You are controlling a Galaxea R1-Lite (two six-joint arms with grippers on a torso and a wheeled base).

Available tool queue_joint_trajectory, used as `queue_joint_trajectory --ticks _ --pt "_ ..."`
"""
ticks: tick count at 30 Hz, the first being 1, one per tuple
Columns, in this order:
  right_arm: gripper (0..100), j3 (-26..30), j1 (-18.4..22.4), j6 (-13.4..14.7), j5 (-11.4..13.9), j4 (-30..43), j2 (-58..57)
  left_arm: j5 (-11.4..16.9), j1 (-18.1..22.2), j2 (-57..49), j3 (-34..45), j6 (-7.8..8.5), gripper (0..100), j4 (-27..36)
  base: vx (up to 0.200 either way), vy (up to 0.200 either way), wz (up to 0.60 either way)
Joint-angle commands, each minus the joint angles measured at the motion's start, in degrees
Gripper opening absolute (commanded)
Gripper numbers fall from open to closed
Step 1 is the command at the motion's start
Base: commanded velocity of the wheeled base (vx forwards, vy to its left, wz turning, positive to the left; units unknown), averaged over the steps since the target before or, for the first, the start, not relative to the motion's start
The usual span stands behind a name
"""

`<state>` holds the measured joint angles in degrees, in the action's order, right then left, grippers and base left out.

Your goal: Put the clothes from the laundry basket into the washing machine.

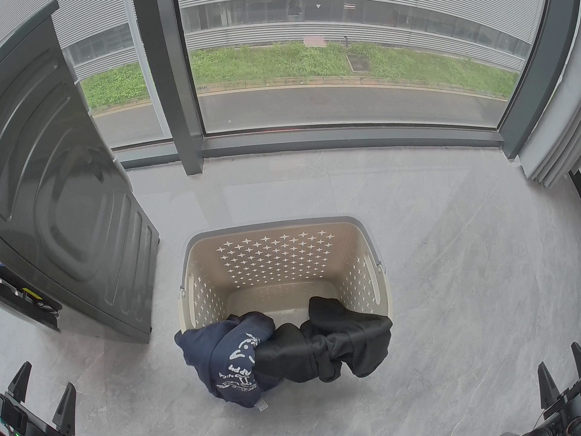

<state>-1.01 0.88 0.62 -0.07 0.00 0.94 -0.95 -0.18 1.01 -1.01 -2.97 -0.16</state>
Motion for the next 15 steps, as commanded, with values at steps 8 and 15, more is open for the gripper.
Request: queue_joint_trajectory --ticks 8,15 --pt "100 1.0 0.1 0.0 0.0 0.0 -0.1 0.0 0.0 -0.4 0.9 -0.01 100 0.0 0.000 0.000 0.00" --pt "100 1.0 0.0 -0.1 0.1 0.0 -0.1 -0.1 0.0 -0.4 0.9 -0.01 100 0.1 0.000 0.114 0.00"
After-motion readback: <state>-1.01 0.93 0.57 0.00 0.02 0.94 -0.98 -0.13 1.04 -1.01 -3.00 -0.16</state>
